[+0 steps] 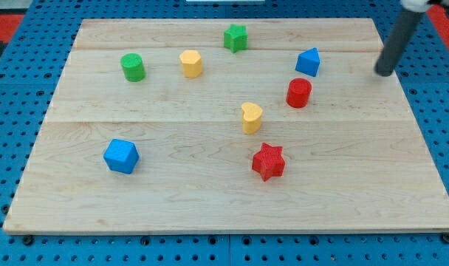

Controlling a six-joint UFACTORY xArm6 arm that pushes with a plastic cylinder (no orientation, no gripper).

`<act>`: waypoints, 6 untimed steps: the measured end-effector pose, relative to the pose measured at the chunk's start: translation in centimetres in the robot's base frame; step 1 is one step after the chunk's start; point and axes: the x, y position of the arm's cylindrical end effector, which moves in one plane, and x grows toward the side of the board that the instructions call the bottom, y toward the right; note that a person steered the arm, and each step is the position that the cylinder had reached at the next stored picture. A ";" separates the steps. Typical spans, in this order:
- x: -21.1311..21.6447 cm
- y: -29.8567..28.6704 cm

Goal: Slightly push the blue triangle to the left

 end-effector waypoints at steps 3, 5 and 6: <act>-1.0 -12.1; -2.0 -14.6; -1.7 -8.1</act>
